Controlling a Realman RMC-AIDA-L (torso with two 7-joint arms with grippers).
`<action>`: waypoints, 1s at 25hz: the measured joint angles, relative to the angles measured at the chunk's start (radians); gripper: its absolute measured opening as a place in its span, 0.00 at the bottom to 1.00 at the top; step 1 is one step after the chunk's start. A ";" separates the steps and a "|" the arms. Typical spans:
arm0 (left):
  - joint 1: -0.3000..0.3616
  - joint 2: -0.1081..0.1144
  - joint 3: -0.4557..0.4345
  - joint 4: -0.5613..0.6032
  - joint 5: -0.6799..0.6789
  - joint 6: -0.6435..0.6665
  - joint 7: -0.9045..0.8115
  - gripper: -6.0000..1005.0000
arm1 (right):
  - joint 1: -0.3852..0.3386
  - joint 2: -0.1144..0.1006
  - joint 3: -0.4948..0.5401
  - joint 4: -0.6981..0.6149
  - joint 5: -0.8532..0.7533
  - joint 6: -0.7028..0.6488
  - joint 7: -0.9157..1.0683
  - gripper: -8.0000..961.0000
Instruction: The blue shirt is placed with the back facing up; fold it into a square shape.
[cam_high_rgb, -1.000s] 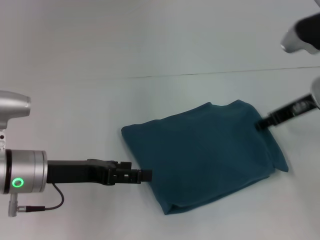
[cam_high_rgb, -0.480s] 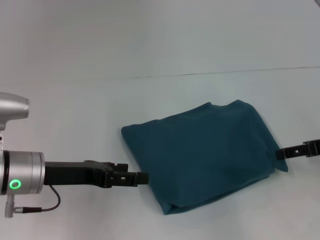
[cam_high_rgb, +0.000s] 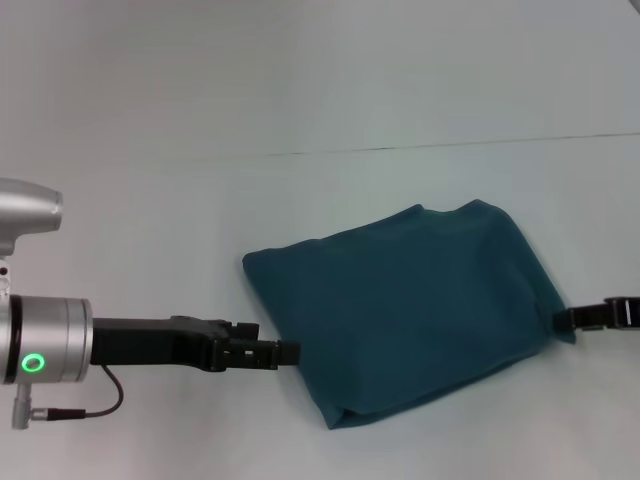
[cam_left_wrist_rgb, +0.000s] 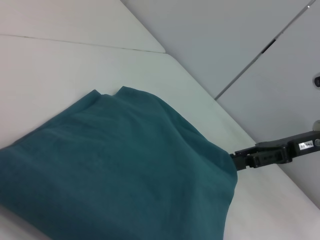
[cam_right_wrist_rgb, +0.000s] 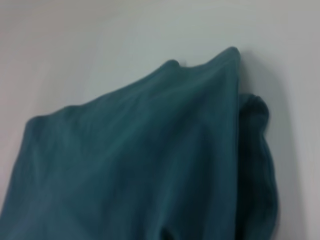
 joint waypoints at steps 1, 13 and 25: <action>0.000 0.000 0.000 0.000 0.000 0.000 0.001 0.95 | 0.000 -0.001 0.004 0.002 0.010 0.000 -0.001 0.79; 0.000 0.000 0.001 0.000 0.000 0.001 0.009 0.95 | 0.015 -0.028 0.009 0.074 0.061 0.006 0.001 0.57; 0.007 0.000 -0.003 0.000 0.000 0.007 0.014 0.95 | 0.018 -0.034 0.007 0.116 0.060 0.021 -0.011 0.58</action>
